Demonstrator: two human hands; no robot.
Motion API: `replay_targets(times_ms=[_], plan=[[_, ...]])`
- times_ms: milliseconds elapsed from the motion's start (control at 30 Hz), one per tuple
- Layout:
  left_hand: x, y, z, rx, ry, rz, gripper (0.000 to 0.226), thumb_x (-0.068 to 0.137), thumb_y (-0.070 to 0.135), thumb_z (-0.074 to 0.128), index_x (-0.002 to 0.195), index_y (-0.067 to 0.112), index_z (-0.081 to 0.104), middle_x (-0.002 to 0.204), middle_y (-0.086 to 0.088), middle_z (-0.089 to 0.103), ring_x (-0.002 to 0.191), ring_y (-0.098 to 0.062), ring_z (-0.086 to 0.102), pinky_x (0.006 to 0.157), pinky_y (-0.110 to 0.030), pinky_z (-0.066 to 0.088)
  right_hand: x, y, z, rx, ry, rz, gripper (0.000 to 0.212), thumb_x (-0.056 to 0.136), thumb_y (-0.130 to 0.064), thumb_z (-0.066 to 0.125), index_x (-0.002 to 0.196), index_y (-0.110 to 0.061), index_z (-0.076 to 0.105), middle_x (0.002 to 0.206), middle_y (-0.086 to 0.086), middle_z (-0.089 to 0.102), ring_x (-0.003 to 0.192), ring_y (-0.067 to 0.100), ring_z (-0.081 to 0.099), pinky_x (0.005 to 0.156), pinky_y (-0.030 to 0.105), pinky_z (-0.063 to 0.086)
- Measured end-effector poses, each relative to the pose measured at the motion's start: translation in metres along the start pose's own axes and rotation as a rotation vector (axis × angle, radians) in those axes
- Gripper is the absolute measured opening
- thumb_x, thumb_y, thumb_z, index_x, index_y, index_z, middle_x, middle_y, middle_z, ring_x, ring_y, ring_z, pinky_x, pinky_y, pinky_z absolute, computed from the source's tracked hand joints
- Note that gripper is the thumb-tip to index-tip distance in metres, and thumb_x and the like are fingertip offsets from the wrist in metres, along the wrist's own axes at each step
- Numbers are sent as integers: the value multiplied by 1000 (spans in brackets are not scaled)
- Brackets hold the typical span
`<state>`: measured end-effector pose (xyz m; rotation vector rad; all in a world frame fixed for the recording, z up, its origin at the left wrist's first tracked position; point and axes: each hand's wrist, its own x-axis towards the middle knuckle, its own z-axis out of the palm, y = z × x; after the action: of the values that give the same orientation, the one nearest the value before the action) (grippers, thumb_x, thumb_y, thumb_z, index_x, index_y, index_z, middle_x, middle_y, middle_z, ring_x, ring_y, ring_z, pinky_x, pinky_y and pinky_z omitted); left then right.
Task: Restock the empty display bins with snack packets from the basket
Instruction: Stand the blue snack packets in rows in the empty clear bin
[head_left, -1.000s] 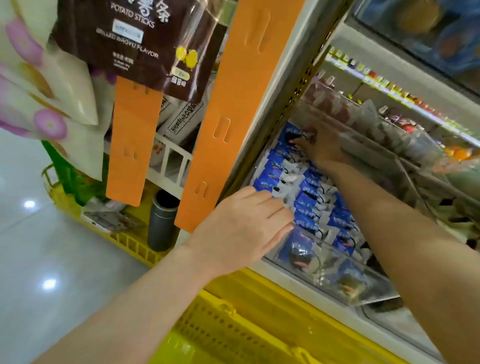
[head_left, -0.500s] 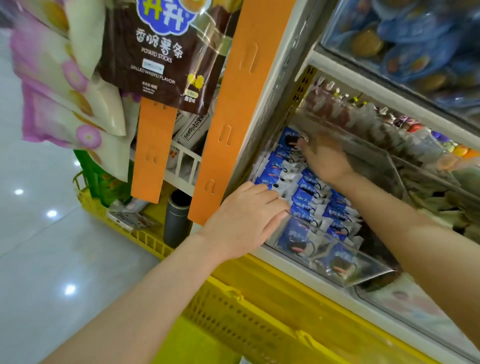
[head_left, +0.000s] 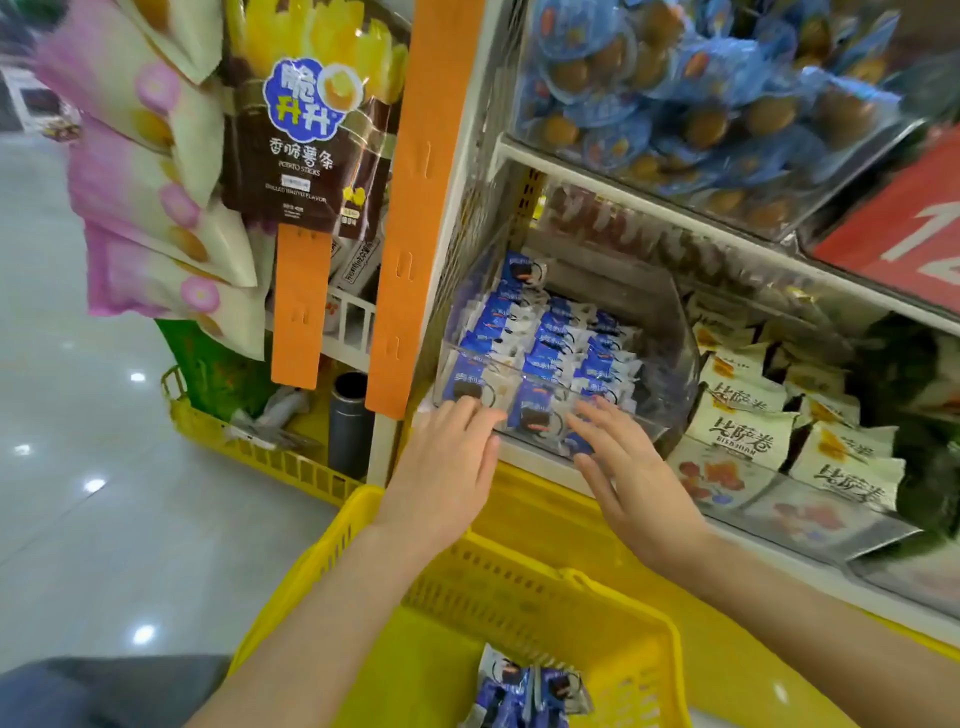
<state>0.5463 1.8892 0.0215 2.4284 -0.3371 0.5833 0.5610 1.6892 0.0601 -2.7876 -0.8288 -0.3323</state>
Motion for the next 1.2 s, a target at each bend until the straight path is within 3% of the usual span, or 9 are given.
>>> replay_targets(times_ms=[100,200,500,667,733,900,1000,1133,1200], plan=[[-38,-8,8,34,26,-52,23,96,20,42,111,16,59,102,1,58,95,-17,52,82,-29,36,-35,-10,27,104,58,55,30,96,-24,45,122,-14,56,112,0,57,108,14,52,95,18,33],[-72,-31,20,71,-24,-203,27,98,21,37,111,15,60,105,-2,59,97,-22,53,83,-37,38,-67,-15,74,139,-40,96,28,97,-25,45,121,-15,55,106,-2,56,100,14,54,87,21,39],[-131,-115,36,94,-214,-769,35,99,21,37,127,3,48,121,-23,51,112,-40,49,92,-46,37,-132,27,224,76,-690,488,40,102,-30,32,139,-15,33,139,4,40,125,23,45,98,34,40],[-142,-129,46,173,-201,-869,30,100,29,31,117,11,50,104,-22,63,96,-39,59,72,-40,40,-147,36,275,372,-853,636,54,99,-24,45,147,-11,21,156,11,17,137,30,32,105,36,36],[-142,-131,50,230,-174,-892,31,100,30,31,111,10,51,97,-23,63,90,-41,60,68,-39,37,-149,34,290,489,-852,706,60,97,-23,50,147,-10,20,158,12,11,143,30,20,110,40,32],[-145,-134,55,253,-92,-853,29,99,31,32,106,11,53,89,-21,64,84,-42,59,62,-35,30,-153,28,314,513,-841,856,62,91,-23,61,142,-5,30,127,19,53,104,30,57,88,38,48],[-146,-137,56,223,-73,-839,28,99,29,34,105,10,53,88,-21,64,83,-41,59,62,-34,29,-151,26,317,467,-820,855,58,88,-25,66,136,-3,42,130,17,54,111,31,56,94,37,45],[-146,-134,53,86,-25,-859,28,100,25,33,110,11,55,99,-14,62,93,-33,56,69,-33,34,-139,16,302,458,-745,789,52,87,-28,66,129,-3,49,106,10,62,91,26,60,79,34,46],[-145,-123,49,28,81,-714,25,99,15,36,112,7,56,106,-13,57,99,-26,50,80,-31,35,-126,9,285,497,-643,767,51,88,-28,65,130,-4,50,107,12,64,82,21,62,70,30,45]])
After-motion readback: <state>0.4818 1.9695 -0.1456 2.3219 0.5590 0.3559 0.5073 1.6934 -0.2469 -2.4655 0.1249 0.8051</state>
